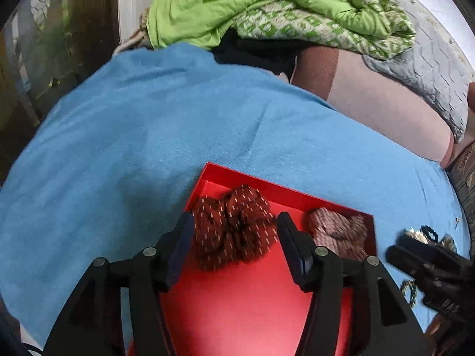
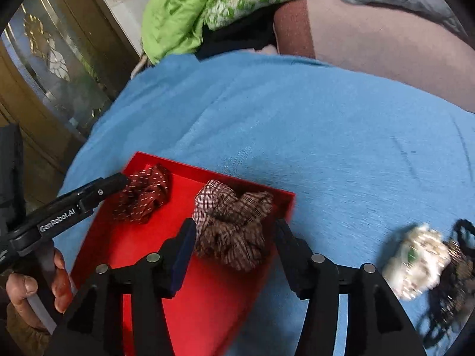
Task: Organize jewelry
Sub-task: 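Carry both scrunchies into the red tray and open both tools, then move both tools back over the remaining jewelry pile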
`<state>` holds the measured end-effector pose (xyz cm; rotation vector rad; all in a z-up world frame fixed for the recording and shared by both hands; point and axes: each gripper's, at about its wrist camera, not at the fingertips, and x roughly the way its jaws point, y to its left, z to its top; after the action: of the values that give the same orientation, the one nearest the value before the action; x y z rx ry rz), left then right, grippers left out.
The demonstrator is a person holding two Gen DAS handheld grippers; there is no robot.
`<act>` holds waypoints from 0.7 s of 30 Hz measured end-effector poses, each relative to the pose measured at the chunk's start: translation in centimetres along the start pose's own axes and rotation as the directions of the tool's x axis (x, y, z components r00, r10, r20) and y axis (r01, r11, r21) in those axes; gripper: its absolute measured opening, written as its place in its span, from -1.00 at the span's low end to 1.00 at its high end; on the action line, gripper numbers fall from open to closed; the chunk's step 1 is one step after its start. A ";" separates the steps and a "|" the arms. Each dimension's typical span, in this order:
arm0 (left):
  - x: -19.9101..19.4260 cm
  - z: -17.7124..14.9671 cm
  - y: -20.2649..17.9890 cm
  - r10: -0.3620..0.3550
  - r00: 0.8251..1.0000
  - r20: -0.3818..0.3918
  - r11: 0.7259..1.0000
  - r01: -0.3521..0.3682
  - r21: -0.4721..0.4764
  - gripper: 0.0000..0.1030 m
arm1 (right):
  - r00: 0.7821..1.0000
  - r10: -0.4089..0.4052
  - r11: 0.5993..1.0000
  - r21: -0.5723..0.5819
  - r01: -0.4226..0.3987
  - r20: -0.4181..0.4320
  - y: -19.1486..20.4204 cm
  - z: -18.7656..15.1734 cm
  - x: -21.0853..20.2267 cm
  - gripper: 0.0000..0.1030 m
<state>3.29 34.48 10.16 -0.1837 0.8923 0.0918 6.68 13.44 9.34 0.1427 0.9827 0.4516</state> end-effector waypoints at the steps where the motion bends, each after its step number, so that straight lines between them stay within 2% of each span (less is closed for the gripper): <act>1: -0.7 -0.5 -0.4 0.002 1.000 0.010 1.000 -0.002 0.009 0.18 | 1.000 -0.004 1.000 0.003 0.004 0.012 -0.4 -0.5 -1.1 0.25; 5: -3.6 -3.4 -2.7 -0.002 1.000 0.027 0.998 0.000 0.058 0.26 | 0.998 -0.032 0.998 0.062 0.029 0.048 -3.9 -4.2 -6.3 0.42; 10: -6.2 -6.2 -6.9 -0.101 0.995 0.013 0.989 0.099 0.113 0.26 | 0.990 -0.130 0.978 0.173 0.120 0.053 -10.0 -9.8 -11.0 0.44; 15: -7.3 -8.1 -13.9 -0.190 0.982 -0.024 0.957 0.191 0.219 0.26 | 0.983 -0.181 0.933 0.320 0.164 0.023 -15.9 -14.8 -13.7 0.44; 19: -6.3 -10.1 -19.5 -0.248 0.965 -0.085 0.919 0.263 0.294 0.26 | 0.980 -0.198 0.922 0.346 0.174 0.034 -17.7 -16.6 -14.9 0.43; 21: -4.7 -11.1 -21.9 -0.255 0.957 -0.138 0.907 0.286 0.308 0.26 | 0.979 -0.202 0.920 0.348 0.177 0.036 -18.4 -17.0 -15.2 0.43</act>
<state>-4.72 10.85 9.68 -0.0012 0.9551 -0.3259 -8.97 -11.11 5.74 0.3729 0.9885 0.0914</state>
